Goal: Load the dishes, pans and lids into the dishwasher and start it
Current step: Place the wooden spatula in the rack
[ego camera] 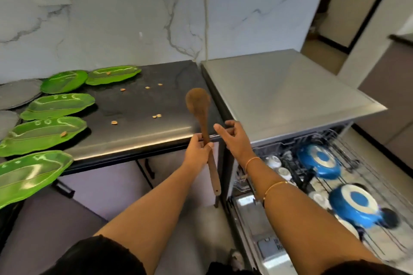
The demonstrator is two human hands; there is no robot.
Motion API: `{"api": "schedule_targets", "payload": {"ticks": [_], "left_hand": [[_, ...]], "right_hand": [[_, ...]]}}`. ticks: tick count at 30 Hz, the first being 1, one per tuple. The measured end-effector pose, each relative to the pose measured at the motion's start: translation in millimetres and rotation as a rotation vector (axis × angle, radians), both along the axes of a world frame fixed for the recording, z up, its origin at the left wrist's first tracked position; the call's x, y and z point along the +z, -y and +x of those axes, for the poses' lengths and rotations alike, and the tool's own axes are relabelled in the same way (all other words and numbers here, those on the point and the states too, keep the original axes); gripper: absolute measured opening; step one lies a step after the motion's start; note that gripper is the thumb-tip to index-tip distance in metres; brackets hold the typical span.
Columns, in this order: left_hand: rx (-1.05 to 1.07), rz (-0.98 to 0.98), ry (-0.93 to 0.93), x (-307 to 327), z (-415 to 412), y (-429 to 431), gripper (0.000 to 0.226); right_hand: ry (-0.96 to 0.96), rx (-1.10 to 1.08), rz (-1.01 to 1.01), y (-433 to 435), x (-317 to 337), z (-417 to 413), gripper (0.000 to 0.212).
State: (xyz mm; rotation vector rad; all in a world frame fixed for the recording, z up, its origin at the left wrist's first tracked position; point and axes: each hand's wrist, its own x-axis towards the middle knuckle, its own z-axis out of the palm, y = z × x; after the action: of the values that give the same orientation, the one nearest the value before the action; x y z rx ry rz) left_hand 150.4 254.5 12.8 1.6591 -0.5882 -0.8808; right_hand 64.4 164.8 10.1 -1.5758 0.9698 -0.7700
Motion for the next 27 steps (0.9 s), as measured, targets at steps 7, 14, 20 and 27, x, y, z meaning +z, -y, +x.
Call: {"api": "schedule_targets", "payload": {"ticks": [7, 14, 20, 27], "left_hand": [[-0.338, 0.145, 0.269, -17, -76, 28, 0.015], [-0.6, 0.292, 0.498, -36, -150, 59, 0.021], [-0.651, 0.346, 0.675, -50, -248, 93, 0.027], [-0.513, 0.25, 0.814, -53, -344, 136, 0.007]], "right_hand": [[0.022, -0.203, -0.109, 34, 21, -87, 0.028], [-0.132, -0.266, -0.078, 65, 12, -200, 0.027], [-0.245, -0.137, 0.043, 96, -2, -312, 0.037], [-0.32, -0.227, 0.3, 144, 6, -412, 0.044]]}}
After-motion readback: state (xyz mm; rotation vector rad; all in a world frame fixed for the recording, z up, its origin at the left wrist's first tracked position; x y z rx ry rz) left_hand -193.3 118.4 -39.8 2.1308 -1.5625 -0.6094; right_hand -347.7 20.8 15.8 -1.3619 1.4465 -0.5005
